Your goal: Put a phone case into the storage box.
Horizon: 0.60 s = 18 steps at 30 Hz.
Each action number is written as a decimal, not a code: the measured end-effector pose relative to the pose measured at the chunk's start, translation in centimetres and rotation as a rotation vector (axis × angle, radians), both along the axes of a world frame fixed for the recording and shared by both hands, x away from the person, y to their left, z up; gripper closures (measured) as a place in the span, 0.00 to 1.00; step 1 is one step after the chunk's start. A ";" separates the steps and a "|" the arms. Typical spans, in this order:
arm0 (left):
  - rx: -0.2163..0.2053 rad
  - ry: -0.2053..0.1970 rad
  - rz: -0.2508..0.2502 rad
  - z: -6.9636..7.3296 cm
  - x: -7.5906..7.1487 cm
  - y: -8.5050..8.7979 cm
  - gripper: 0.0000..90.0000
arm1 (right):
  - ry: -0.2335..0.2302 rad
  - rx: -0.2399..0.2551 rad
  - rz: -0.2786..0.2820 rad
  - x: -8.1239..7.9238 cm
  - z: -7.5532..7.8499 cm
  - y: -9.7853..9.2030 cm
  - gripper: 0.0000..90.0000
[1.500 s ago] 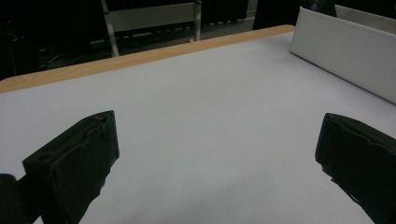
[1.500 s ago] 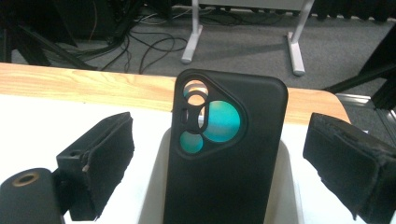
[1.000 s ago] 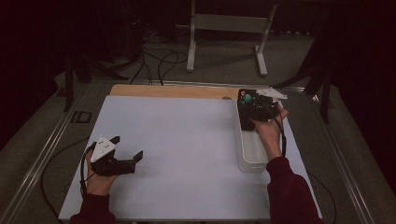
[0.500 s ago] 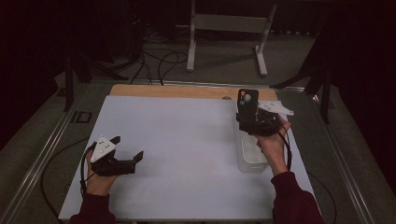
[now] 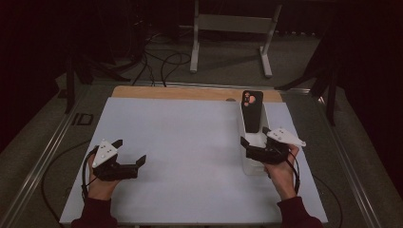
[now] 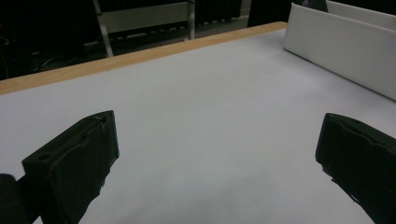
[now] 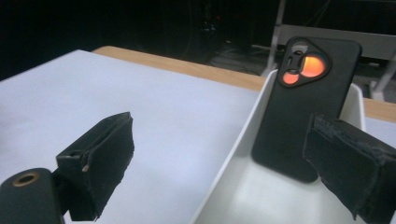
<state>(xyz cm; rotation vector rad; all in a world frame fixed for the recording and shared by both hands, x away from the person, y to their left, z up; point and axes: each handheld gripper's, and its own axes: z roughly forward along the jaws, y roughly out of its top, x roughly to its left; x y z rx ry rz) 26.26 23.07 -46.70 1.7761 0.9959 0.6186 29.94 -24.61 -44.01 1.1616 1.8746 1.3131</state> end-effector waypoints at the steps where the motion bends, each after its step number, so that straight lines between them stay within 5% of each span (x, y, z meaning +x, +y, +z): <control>1: -0.002 -0.004 -0.003 0.0 -0.1 0.0 0.00 | -0.003 0.012 0.003 -0.4 -0.2 -0.1 0.09; 18: 0.000 -0.024 -0.012 -0.5 -0.5 0.3 0.00 | -0.054 0.039 0.033 -4.2 -2.7 -1.5 0.09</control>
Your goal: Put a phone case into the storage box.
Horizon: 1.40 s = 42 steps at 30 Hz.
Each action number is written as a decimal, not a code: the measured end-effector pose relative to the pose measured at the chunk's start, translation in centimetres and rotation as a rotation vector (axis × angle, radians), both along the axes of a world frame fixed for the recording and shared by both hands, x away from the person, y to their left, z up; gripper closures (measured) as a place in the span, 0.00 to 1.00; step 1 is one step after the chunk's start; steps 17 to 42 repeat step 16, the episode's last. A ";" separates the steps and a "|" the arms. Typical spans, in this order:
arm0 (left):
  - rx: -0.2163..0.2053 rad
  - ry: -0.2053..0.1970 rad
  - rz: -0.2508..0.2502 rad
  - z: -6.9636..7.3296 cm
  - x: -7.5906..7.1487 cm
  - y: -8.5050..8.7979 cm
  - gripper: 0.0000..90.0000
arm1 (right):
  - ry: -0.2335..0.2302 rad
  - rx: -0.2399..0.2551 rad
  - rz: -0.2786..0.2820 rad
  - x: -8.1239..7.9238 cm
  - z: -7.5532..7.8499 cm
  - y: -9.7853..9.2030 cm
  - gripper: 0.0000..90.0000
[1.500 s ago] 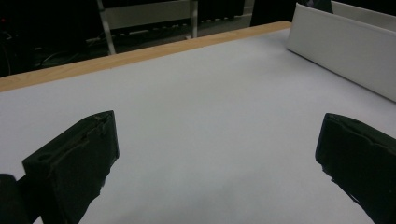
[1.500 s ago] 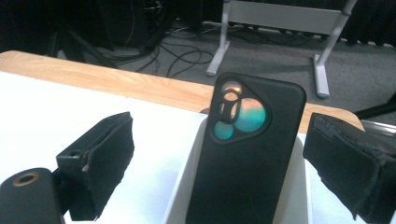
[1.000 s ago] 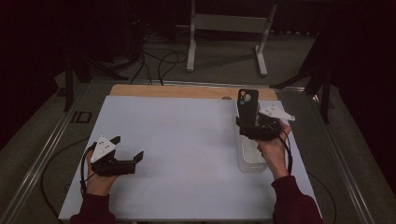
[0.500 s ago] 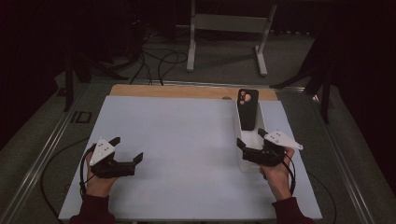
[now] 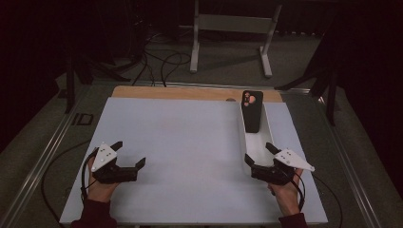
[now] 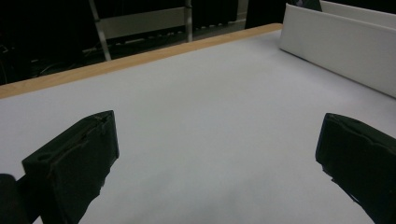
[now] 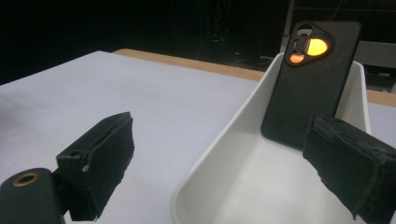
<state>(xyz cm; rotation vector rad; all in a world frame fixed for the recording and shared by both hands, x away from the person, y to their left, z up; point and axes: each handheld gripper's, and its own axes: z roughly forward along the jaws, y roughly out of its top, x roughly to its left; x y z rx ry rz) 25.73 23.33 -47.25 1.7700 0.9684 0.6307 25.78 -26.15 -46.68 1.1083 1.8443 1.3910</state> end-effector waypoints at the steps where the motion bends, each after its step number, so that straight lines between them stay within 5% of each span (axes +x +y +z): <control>1: 0.001 -0.001 0.000 0.0 0.0 0.0 0.00 | 0.002 0.001 0.000 -0.1 -0.1 -0.1 0.09; 11: 0.020 -0.014 -0.004 -0.3 -0.4 -0.1 0.00 | -0.030 0.001 0.002 -0.5 -0.1 -0.2 0.09; 42: 0.019 -0.015 -0.002 -0.3 -0.3 -0.1 0.00 | -0.031 0.008 0.000 -0.6 -0.1 -0.3 0.09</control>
